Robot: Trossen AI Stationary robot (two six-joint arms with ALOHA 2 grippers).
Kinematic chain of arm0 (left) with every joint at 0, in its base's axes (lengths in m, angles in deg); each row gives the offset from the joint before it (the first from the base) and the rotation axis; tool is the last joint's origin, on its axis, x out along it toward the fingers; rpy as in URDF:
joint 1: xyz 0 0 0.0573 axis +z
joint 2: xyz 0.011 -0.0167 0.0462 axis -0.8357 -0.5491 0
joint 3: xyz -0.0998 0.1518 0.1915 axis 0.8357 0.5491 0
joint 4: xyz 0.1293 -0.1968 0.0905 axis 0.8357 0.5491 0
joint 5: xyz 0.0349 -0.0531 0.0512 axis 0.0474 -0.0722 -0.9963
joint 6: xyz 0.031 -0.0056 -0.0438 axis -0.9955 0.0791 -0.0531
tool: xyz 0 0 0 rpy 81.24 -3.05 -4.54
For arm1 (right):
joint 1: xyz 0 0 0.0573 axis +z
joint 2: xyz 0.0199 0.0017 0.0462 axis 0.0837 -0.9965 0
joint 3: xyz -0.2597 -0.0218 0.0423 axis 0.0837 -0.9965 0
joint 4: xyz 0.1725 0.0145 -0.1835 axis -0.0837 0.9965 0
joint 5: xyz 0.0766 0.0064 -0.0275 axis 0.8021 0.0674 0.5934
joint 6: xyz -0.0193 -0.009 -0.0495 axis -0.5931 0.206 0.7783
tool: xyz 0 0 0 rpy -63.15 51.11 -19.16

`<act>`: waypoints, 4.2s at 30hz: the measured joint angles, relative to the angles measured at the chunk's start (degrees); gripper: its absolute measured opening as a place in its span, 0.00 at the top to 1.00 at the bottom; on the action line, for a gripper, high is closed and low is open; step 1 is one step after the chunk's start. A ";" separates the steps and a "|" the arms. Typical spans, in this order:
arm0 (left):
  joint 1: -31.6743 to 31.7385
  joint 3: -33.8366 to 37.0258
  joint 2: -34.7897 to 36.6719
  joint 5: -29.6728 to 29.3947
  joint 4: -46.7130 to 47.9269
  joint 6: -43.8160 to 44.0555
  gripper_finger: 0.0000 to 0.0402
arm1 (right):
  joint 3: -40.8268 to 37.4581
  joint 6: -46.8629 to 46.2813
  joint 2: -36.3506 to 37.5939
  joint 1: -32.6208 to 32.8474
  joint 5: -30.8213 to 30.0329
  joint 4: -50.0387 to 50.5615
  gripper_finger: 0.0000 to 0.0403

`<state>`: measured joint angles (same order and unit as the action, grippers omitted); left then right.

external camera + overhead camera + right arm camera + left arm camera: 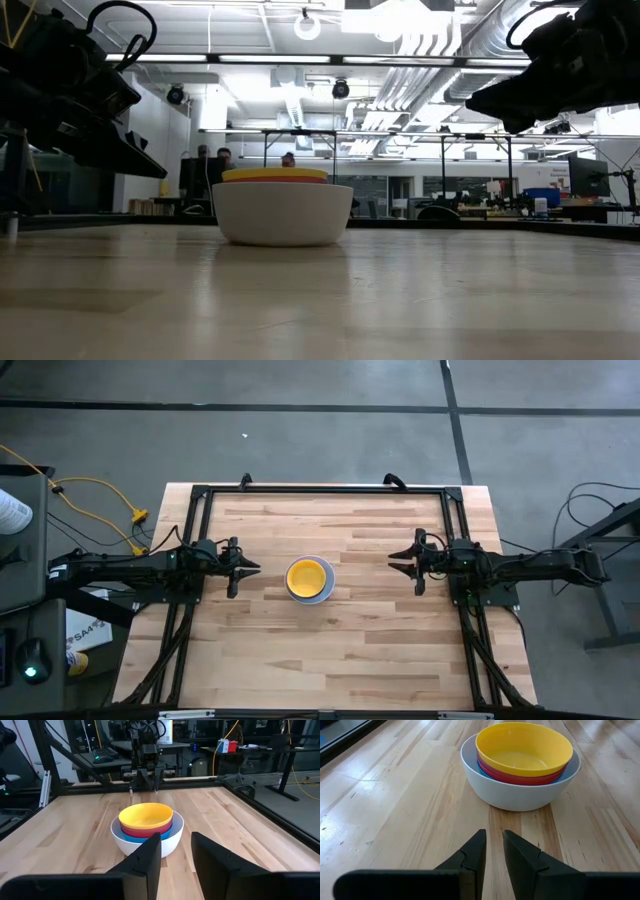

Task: Nest bowls inside each other
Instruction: Return to Home Position

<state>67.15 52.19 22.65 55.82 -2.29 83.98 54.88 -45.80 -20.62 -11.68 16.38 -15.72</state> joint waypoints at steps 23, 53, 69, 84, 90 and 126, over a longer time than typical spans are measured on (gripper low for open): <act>0.02 0.00 -0.02 0.00 0.00 0.00 0.83 | -2.89 -0.02 2.23 0.00 0.04 -2.10 0.76; 0.01 0.00 0.00 0.02 0.01 0.00 0.83 | -3.23 -0.04 9.67 3.82 0.13 13.71 0.76; 0.01 -0.02 0.00 0.02 0.02 0.00 0.83 | -3.26 -0.03 14.82 4.26 -0.72 21.51 0.76; 0.02 -0.01 -0.01 0.02 0.02 0.01 0.83 | -3.32 0.02 14.80 4.26 -0.62 21.03 0.76; 0.00 0.00 -0.02 0.02 0.02 0.00 0.83 | -3.32 0.02 14.80 4.26 -0.59 20.94 0.76; 0.02 0.00 0.00 0.02 0.02 0.00 0.83 | -3.32 0.02 14.78 4.26 -0.57 20.61 0.76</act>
<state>67.17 52.18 22.65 55.84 -2.27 83.98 51.55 -45.78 -5.84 -7.42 15.81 4.89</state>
